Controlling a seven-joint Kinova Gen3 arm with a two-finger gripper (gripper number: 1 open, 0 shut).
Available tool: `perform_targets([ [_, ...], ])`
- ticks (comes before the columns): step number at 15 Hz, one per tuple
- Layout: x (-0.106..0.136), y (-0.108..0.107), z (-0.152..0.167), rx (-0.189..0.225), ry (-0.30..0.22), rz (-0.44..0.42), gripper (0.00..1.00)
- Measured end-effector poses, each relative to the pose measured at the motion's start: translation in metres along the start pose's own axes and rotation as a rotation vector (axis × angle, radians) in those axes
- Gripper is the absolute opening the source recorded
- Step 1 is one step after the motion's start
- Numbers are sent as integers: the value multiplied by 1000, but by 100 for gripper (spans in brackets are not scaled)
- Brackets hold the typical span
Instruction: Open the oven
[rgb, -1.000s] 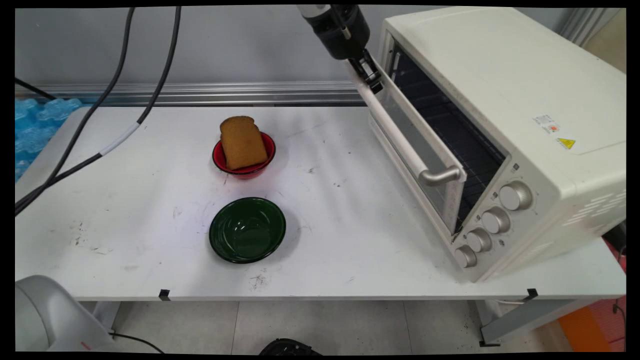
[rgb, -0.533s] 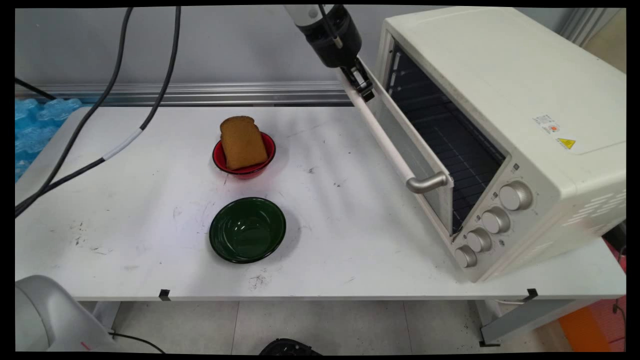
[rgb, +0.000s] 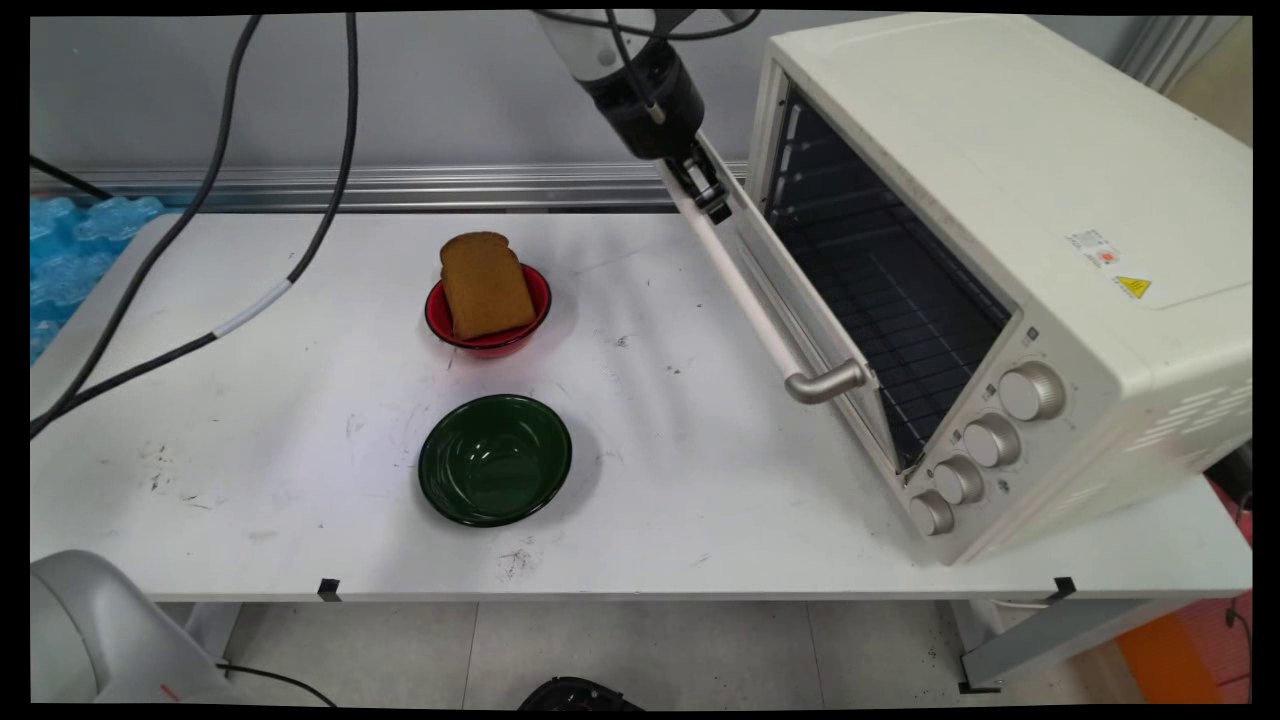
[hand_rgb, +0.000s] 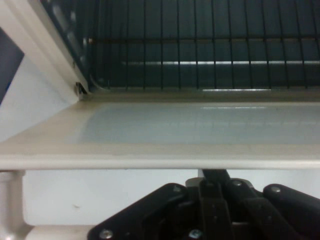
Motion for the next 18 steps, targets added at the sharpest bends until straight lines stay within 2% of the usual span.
perform_targets([
  [13, -53, 4, 7, -21, 0, -9, 0],
  [18, -74, 3, 13, -17, 23, 10, 0],
])
